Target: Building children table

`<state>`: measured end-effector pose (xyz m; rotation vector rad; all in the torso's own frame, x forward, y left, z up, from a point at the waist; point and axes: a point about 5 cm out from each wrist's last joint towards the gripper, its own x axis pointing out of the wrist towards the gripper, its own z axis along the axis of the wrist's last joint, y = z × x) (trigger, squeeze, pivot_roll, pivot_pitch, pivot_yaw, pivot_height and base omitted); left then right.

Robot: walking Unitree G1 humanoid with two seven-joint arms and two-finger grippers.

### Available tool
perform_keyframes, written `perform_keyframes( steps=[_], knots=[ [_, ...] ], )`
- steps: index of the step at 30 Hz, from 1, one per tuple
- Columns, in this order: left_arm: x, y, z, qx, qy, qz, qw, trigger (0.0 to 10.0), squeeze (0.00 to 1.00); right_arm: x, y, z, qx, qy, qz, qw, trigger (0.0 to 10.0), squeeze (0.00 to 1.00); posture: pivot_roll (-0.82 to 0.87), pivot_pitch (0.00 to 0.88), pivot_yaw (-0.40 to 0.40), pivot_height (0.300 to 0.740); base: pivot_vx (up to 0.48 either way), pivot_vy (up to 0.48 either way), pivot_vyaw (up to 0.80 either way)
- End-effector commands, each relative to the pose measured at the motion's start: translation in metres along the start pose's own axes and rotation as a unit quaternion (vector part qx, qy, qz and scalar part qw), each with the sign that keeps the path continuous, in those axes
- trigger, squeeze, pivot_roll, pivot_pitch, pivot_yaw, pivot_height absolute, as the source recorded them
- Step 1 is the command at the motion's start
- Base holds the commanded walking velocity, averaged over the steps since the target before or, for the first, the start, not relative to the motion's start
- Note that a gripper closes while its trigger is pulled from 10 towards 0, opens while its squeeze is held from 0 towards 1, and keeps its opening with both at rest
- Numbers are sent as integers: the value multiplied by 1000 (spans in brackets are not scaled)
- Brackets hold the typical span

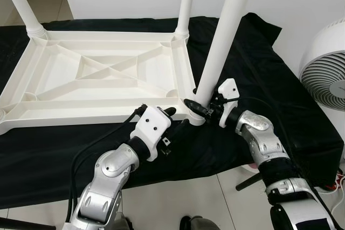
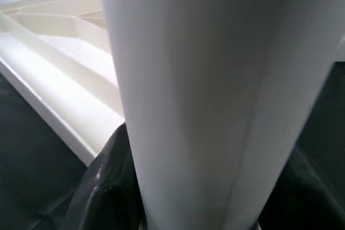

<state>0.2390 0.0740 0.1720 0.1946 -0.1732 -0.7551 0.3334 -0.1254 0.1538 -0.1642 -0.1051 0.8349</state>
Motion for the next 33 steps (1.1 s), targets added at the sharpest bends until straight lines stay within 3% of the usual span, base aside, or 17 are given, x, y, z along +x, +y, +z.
perform_keyframes(
  steps=[1,2,3,5,7,9,10,11,13,14,17,23,29,30,31,33],
  knots=[
    [0,-2,-5,-6,10,18,1000,10000,0,3,13,-11,7,28,-13,1000,10000,0,-9,104,-13,740,0,0,0],
    [0,-2,-5,-6,10,18,1000,10000,0,3,13,-11,7,28,-13,1000,10000,0,-9,104,-13,740,0,0,0],
    [0,-3,-4,-6,9,17,1000,10000,0,4,14,-9,10,24,-54,998,10000,0,-5,104,-17,740,0,0,0],
    [0,-3,-4,-6,9,17,1000,10000,0,4,14,-9,10,24,-54,998,10000,0,-5,104,-17,740,0,0,0],
    [1,-3,-4,-7,7,16,1000,10000,0,2,16,-4,35,12,-138,990,10000,0,-9,98,-19,740,0,0,0],
    [1,-3,-4,-7,7,16,1000,10000,0,2,16,-4,35,12,-138,990,10000,0,-9,98,-19,740,0,0,0],
    [0,-4,-3,-8,6,15,1000,10000,0,-1,16,-3,53,8,-182,982,10000,0,-12,94,-22,740,0,0,0],
    [0,-4,-3,-8,6,15,1000,10000,0,-1,16,-3,53,8,-182,982,10000,0,-12,94,-22,740,0,0,0],
    [-1,-5,-7,-4,12,9,1000,10000,0,-7,19,-2,69,8,-274,959,10000,0,-16,91,-26,740,0,0,0],
    [-1,-5,-7,-4,12,9,1000,10000,0,-7,19,-2,69,8,-274,959,10000,0,-16,91,-26,740,0,0,0],
    [-2,-5,-13,-7,18,9,1000,10000,0,-12,26,-2,82,9,-352,932,10000,0,-18,89,-29,740,0,0,0],
    [-3,-5,-21,-27,20,20,999,10000,0,-10,34,2,88,0,-366,926,10000,0,-21,90,-32,740,0,0,0],
    [-4,-6,-27,-31,24,22,999,10000,0,-11,32,4,92,0,-373,923,10000,0,-23,95,-37,740,0,0,0],
    [-4,-6,-29,-29,27,18,999,10000,0,-12,30,4,99,-2,-372,923,10000,675,-19,98,-43,740,0,0,0],
    [-3,-6,-30,-25,28,14,999,10000,0,-12,30,5,101,-3,-369,924,10000,1000,-11,99,-47,740,0,0,0],
    [-3,-5,-30,-21,29,11,999,10000,0,-12,31,6,102,-5,-361,927,10000,1000,-12,100,-46,740,0,0,0]
  ],
)
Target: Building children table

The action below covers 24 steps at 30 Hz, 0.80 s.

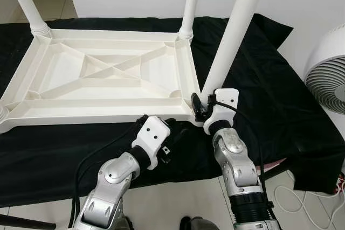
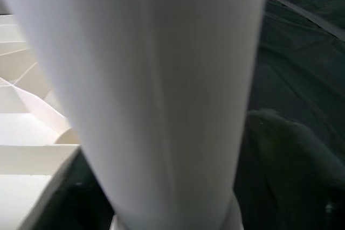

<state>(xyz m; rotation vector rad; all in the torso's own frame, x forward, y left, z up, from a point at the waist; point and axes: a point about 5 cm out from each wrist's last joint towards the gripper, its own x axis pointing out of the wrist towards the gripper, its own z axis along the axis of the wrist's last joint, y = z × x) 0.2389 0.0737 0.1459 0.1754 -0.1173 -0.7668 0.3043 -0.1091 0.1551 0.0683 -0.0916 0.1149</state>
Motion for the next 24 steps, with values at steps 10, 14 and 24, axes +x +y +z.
perform_keyframes(
  steps=[10,14,24],
  knots=[
    [0,4,-5,7,8,14,1000,10000,0,0,-1,-5,1,14,145,989,10000,0,-16,95,-27,740,0,0,0],
    [0,3,-5,12,9,6,1000,10000,0,0,-6,-6,-11,22,207,978,10000,0,-16,95,-27,740,0,0,0],
    [0,4,-4,19,8,-2,1000,10000,0,7,-16,-5,-86,26,329,940,10000,0,-17,83,-19,740,0,0,0]
  ],
)
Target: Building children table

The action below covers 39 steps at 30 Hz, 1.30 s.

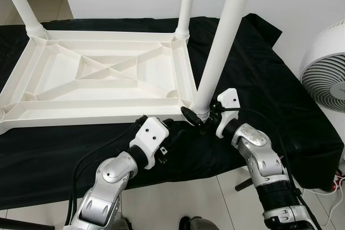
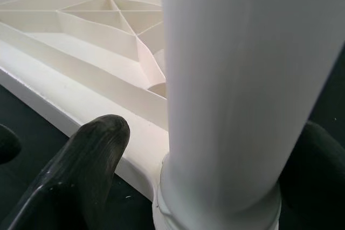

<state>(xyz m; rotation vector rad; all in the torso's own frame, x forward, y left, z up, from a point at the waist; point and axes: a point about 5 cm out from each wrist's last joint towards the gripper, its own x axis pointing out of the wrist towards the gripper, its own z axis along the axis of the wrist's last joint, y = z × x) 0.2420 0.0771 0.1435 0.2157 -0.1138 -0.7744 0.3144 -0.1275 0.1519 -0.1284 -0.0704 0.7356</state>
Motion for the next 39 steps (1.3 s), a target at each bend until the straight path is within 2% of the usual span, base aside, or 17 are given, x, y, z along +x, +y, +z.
perform_keyframes(
  steps=[1,4,5,6,7,8,9,23,24,26,27,28,31,34,37,38,39],
  knots=[
    [2,0,-1,3,-2,3,1000,10000,0,6,-1,-1,-22,6,34,999,10000,0,-17,83,-19,740,0,0,0],
    [3,1,0,4,-3,3,1000,10000,0,10,-4,-2,-31,11,43,999,10000,0,-17,83,-19,740,0,0,0],
    [3,1,0,4,-3,3,1000,10000,0,14,-6,-2,-42,16,53,998,8196,0,-11,73,-23,740,0,0,0],
    [3,1,0,4,-3,3,1000,10000,0,14,-6,-2,-42,16,53,998,8196,0,-11,73,-23,740,0,0,0],
    [3,1,0,4,-4,4,1000,10000,0,16,-7,-4,-45,22,60,997,3020,0,-11,73,-23,740,0,0,0],
    [3,1,0,4,-4,4,1000,10000,0,16,-7,-4,-45,22,60,997,3020,0,-11,73,-23,740,0,0,0],
    [3,1,0,5,-4,4,1000,10000,0,17,-8,-6,-45,26,66,996,0,0,-11,73,-23,740,0,0,0],
    [3,0,2,8,-7,4,1000,10000,0,8,-12,-16,-27,33,67,997,0,0,-5,55,-27,740,0,0,0],
    [3,0,2,9,-7,2,1000,10000,0,7,-12,-18,-30,40,46,998,10000,0,-8,53,-25,740,0,0,0],
    [3,0,2,9,-7,2,1000,10000,0,7,-12,-18,-30,40,46,998,10000,0,-8,53,-25,740,0,0,0],
    [3,0,3,10,-8,-1,1000,10000,0,5,-13,-19,-34,51,1,998,10000,0,-11,51,-26,740,0,0,0],
    [3,0,3,10,-8,-1,1000,10000,0,5,-13,-19,-34,51,1,998,10000,0,-11,51,-26,740,0,0,0],
    [3,0,3,10,-9,-3,1000,10000,0,2,-8,-19,-17,41,-60,997,10000,0,-15,52,-25,740,0,0,0],
    [3,0,3,10,-9,-3,1000,10000,0,1,-7,-19,-9,39,-75,996,10000,0,-15,52,-25,740,0,0,0],
    [4,-1,3,9,-9,-5,1000,10000,0,-2,-3,-18,22,33,-139,989,10000,0,-22,54,-25,740,0,0,0],
    [4,-1,3,9,-9,-5,1000,10000,0,-2,-3,-18,22,33,-139,989,10000,0,-22,54,-25,740,0,0,0],
    [4,-1,3,9,-10,-7,1000,10000,0,-4,-1,-17,32,29,-173,984,10000,0,-22,54,-25,740,0,0,0]
  ],
)
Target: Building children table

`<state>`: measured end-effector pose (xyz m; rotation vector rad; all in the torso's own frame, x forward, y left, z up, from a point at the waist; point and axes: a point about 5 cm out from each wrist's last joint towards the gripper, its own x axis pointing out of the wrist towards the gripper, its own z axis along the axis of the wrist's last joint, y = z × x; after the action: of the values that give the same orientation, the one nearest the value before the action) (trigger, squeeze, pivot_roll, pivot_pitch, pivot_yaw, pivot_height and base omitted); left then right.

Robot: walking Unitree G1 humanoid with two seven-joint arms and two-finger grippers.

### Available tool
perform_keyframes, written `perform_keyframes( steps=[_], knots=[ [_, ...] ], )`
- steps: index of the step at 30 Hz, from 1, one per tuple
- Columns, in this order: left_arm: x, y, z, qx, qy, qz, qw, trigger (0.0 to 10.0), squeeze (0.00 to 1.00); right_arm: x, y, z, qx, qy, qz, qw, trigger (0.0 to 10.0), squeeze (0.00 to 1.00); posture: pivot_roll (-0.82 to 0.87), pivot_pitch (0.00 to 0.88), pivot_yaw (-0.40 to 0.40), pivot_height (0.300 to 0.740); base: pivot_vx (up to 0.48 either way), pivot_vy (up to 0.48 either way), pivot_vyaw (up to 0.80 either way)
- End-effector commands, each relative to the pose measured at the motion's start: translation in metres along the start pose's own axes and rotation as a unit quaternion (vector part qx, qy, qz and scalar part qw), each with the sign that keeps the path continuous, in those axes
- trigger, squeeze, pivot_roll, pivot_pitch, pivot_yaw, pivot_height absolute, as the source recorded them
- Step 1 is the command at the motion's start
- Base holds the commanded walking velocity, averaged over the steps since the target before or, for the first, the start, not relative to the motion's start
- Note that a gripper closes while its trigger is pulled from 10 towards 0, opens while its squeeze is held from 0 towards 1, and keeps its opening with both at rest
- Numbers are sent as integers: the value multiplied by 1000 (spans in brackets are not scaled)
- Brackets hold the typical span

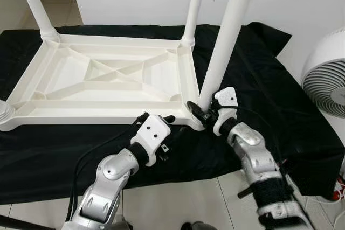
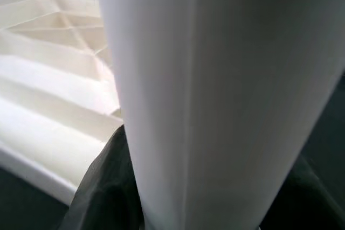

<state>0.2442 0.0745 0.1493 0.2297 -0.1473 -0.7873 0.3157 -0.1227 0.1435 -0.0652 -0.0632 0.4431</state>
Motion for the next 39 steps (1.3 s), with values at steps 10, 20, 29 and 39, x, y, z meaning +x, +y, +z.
perform_keyframes(
  steps=[10,20,29,39],
  knots=[
    [3,0,1,-3,-5,1,1000,10000,0,-13,5,-2,29,8,-127,991,10000,0,-42,66,-23,740,0,0,0],
    [0,1,7,-3,-10,8,1000,10000,0,-22,14,11,29,3,-186,982,10000,0,-42,121,-16,740,0,0,0],
    [-9,-1,11,-6,-4,9,1000,10000,0,-30,16,15,26,6,-202,979,10000,0,-32,176,-4,740,0,0,0],
    [-15,-1,11,-6,6,11,1000,10000,0,-32,20,16,28,16,-207,978,10000,388,-21,185,8,740,0,0,0]
  ],
)
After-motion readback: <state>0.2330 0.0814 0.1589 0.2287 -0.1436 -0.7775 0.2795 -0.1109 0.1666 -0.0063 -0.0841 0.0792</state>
